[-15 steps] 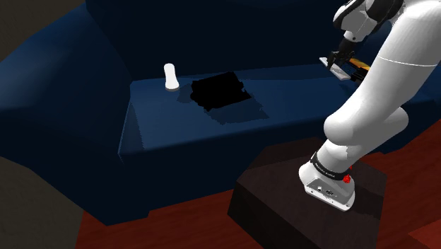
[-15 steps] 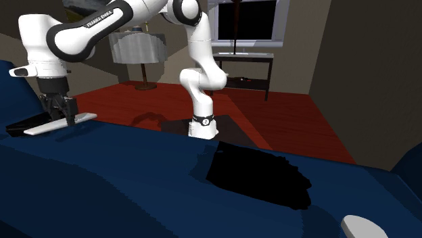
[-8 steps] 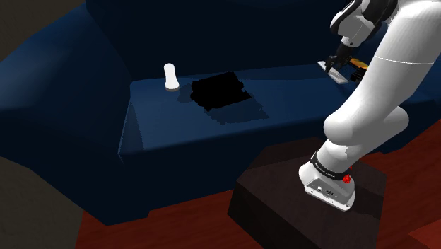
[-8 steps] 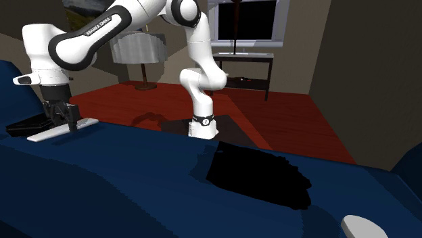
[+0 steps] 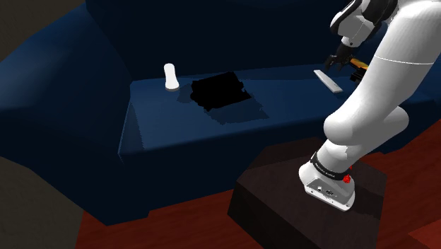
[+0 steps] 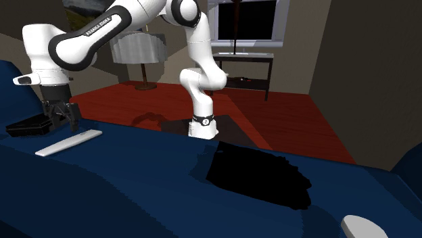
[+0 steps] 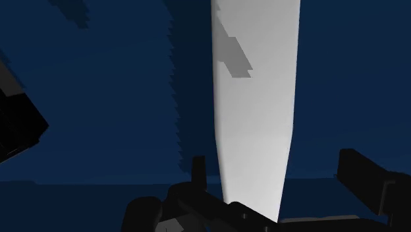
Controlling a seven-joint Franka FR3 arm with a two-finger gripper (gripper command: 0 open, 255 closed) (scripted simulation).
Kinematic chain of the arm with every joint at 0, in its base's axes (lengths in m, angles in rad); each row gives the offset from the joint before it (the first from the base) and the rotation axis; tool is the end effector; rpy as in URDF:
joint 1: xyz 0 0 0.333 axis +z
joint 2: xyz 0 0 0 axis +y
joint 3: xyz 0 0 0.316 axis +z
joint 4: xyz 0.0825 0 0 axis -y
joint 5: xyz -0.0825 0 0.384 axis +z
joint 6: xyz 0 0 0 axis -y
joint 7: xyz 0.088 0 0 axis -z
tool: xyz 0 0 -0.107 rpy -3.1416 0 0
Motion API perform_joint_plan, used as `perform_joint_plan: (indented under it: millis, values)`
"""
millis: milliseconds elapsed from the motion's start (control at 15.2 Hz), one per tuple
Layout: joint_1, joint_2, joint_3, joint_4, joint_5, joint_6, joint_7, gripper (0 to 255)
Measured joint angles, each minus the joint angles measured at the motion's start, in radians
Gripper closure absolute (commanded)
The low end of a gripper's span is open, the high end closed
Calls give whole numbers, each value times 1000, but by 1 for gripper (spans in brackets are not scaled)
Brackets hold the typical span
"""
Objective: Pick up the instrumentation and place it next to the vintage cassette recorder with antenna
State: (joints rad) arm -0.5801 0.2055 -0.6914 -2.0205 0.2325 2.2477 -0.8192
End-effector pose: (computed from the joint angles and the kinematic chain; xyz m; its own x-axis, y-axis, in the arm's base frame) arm 0.1915 -0.5574 0.3786 0.8350 -0.5422 0.0939 -0.5455 -0.8380 0.0114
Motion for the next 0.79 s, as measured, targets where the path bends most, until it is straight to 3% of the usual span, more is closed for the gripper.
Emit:
perform_joint_plan:
  millis: [462, 792]
  values:
    - [15, -68, -18, 43, -63, -91, 40, 0]
    - [18, -79, -19, 48, -74, -104, 49, 0]
